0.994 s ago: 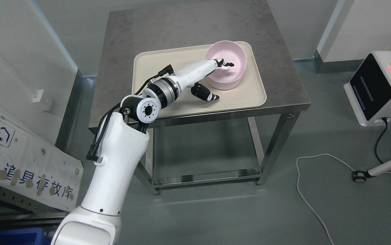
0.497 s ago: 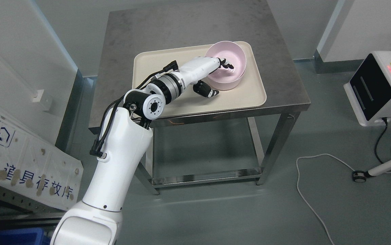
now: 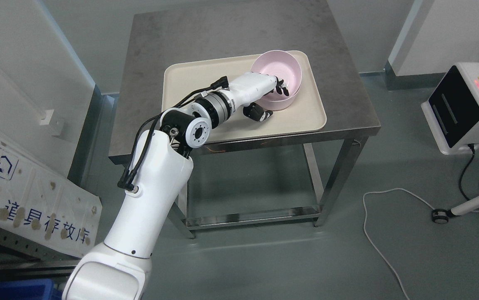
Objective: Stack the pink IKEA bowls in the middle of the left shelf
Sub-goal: 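Grasp the rim of the stacked pink bowls with the left hand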
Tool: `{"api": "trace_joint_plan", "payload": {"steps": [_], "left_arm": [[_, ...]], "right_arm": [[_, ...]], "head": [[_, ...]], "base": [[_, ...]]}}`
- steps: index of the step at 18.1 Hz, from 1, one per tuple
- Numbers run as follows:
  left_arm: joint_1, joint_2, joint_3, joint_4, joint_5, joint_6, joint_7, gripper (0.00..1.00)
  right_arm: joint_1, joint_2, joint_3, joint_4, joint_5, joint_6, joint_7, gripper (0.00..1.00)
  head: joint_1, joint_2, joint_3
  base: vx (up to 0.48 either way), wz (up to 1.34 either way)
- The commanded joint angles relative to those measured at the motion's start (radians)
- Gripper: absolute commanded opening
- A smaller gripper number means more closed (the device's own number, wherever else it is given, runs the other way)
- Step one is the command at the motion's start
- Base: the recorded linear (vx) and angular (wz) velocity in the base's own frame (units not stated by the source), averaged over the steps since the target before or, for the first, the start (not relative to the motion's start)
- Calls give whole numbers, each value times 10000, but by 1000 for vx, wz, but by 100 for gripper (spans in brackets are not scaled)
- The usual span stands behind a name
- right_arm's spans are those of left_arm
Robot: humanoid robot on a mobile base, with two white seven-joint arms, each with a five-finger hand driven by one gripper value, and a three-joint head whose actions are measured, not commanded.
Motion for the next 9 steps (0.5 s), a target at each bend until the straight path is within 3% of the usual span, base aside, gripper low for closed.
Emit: {"api": "trace_joint_plan", "payload": {"steps": [1,9], "left_arm": [[-38,161,-296,87,-111,-120,3,36],[-39,161,837,102,-96,-779,64,7]], "right_arm": [[0,-175,-107,0,77,6,29,100],[0,-175,-107,0,77,6,29,100]], "head": [[0,0,0],[0,0,0]], "base": [[0,0],[0,0]]}}
